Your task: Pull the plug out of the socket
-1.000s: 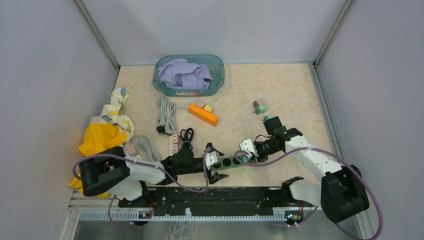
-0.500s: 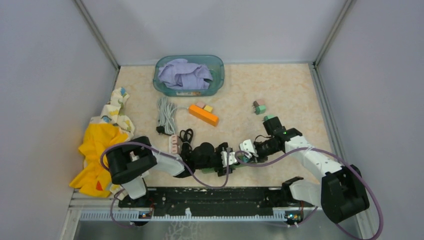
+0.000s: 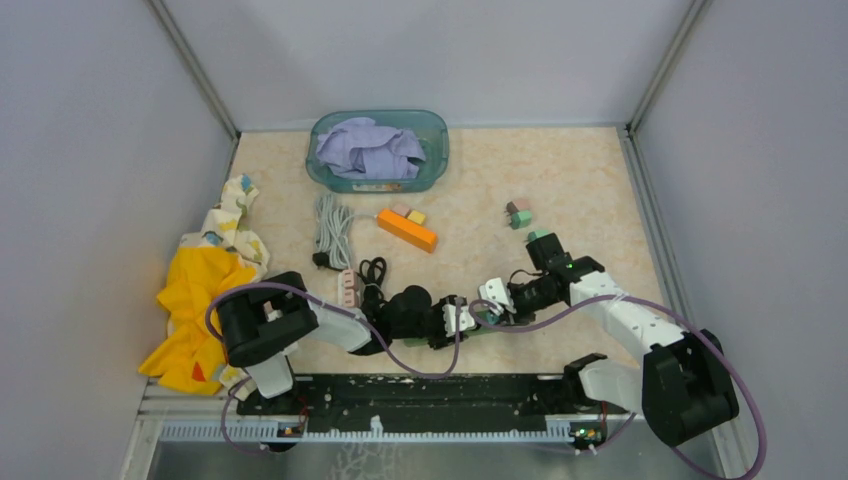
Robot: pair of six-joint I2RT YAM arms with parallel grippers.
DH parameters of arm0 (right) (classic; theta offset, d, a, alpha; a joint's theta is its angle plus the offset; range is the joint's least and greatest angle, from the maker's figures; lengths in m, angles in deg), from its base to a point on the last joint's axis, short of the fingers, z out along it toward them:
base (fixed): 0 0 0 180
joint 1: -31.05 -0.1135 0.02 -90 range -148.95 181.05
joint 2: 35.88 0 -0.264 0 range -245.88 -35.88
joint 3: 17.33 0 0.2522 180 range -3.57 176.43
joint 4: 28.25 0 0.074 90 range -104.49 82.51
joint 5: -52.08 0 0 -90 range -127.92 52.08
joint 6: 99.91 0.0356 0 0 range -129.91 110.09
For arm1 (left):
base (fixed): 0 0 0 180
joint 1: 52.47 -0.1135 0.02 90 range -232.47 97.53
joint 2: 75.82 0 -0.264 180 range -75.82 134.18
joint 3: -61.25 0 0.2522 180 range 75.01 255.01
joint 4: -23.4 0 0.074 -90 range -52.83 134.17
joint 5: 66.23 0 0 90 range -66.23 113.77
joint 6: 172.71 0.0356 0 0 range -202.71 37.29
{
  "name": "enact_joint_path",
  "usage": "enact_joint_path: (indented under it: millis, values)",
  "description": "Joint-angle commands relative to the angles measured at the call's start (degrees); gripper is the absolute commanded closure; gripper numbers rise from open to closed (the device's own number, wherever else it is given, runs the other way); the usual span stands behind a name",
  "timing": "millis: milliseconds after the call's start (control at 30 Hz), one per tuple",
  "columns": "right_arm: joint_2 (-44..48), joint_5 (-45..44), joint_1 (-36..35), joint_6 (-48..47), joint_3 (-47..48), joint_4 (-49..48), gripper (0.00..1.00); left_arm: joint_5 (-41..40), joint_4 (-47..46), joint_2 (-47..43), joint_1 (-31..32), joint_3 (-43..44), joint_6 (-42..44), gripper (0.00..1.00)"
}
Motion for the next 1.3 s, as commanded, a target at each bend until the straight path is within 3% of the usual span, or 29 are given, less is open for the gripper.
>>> enact_joint_path:
  millis: [0, 233, 367, 600, 800, 900, 1100, 1267]
  values:
    - [0.3, 9.2, -1.6, 3.0, 2.1, -0.4, 1.0, 1.6, 1.3, 0.6, 0.0, 0.4, -0.1, 1.0]
    - [3.6, 11.3, -5.6, 20.1, -0.8, -17.6, 1.0, 3.7, -0.2, 2.5, -0.3, 0.2, -2.5, 1.0]
    - [3.5, 4.5, -5.4, 22.5, 1.0, -18.6, 1.0, 3.7, -1.0, 2.2, -0.6, -0.9, -3.4, 1.0]
    - [6.4, 4.3, 0.2, 12.0, -1.0, -11.9, 1.0, 4.1, -3.5, 0.8, -2.3, -4.0, -4.5, 1.0]
    - [3.2, 7.5, 0.2, 0.3, -1.1, -3.7, 1.0, 4.3, -4.0, 1.1, -2.7, -4.5, -4.9, 1.0]
    - [2.5, 9.9, -2.4, 0.2, -1.1, -3.3, 1.0, 4.5, -4.4, 1.5, -2.7, -4.2, -5.3, 1.0]
    - [3.7, 10.6, -7.4, 14.0, -1.9, -17.1, 1.0, 5.4, -3.9, 3.1, -2.7, -2.8, -5.7, 1.0]
    - [3.3, 5.1, -7.4, 21.5, 0.3, -20.8, 1.0, 5.5, -3.8, 3.6, -2.7, -2.6, -6.1, 1.0]
